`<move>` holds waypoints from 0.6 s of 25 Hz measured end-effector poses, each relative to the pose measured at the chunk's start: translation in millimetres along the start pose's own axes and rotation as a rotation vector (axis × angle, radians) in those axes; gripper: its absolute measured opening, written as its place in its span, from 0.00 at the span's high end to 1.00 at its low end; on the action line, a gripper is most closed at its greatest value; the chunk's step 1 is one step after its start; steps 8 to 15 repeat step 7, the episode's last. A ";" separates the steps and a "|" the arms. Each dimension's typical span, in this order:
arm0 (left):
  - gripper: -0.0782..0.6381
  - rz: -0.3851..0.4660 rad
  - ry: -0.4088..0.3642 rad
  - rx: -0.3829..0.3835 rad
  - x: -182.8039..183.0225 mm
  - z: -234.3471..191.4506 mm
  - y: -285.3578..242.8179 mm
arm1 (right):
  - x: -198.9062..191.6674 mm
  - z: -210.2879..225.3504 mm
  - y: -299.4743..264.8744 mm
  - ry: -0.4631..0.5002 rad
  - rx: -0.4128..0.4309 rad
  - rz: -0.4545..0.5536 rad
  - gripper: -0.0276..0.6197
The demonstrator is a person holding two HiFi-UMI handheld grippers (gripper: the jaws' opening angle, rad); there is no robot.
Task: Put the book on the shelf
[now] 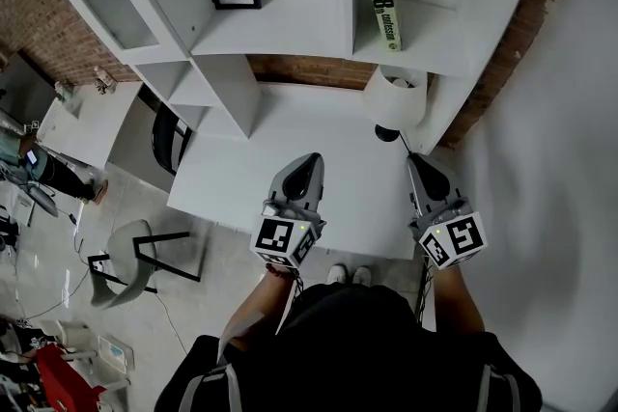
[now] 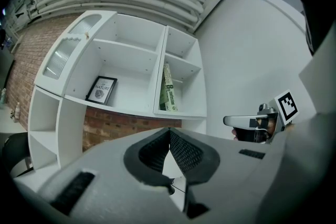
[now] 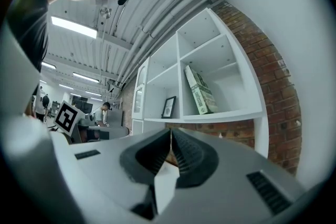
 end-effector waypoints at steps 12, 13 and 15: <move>0.87 -0.017 -0.014 -0.005 -1.5 -4.6 1.4 | -7.1 -5.2 2.4 -0.012 0.001 -0.020 0.90; 0.87 -0.017 -0.014 -0.005 -1.5 -4.6 1.4 | -7.1 -5.2 2.4 -0.012 0.001 -0.020 0.90; 0.87 -0.017 -0.014 -0.005 -1.5 -4.6 1.4 | -7.1 -5.2 2.4 -0.012 0.001 -0.020 0.90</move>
Point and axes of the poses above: the fingertips, and each gripper's own axes: y backward along the fingers, z to its right, x out of its top, the point moved 9 cm from there along y, backward along the fingers, and after that the axes turned 15 degrees about y, right-handed, at the moved point
